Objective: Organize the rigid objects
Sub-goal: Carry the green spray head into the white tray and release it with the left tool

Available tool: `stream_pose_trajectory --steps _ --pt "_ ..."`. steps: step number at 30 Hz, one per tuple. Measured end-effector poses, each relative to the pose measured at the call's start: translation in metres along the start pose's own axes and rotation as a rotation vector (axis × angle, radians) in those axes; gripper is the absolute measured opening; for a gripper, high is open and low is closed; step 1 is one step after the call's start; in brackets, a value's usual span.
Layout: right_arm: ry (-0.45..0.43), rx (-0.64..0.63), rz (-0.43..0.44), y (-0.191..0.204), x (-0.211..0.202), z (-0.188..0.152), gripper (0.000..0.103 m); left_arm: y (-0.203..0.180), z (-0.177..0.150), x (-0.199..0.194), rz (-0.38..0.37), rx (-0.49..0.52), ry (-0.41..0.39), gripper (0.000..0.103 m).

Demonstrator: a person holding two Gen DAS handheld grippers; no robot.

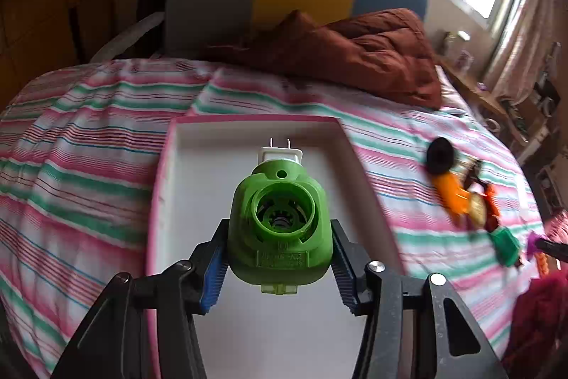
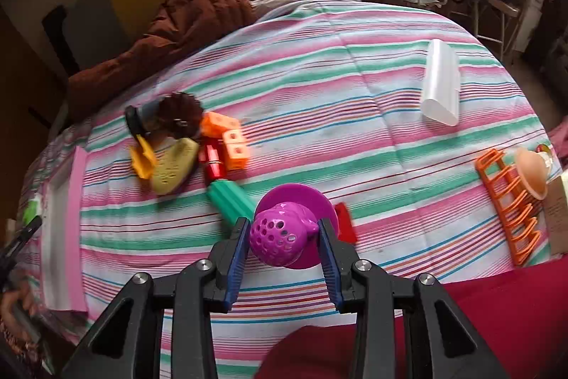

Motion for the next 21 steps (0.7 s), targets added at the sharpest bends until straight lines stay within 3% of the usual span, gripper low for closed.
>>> stream_pose_trajectory --steps 9,14,21 --pt "-0.045 -0.095 0.134 0.078 -0.013 0.004 0.039 0.023 0.032 0.052 0.129 0.007 0.095 0.053" --pt "-0.052 -0.134 0.22 0.118 -0.013 0.004 0.039 0.032 0.037 0.065 0.132 -0.019 0.117 0.053" --pt "-0.032 -0.19 0.274 0.154 -0.006 0.0 0.039 0.038 0.043 0.069 0.108 -0.03 0.127 0.053"
Point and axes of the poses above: each gripper's, at about its wrist camera, not at the fingertips, and x roughly the way its jaws point, y to its left, z to its top, the point moved 1 cm from there along x, roughly the way its jaws point, and after that the axes turned 8 degrees about -x, right-handed, at the moved point
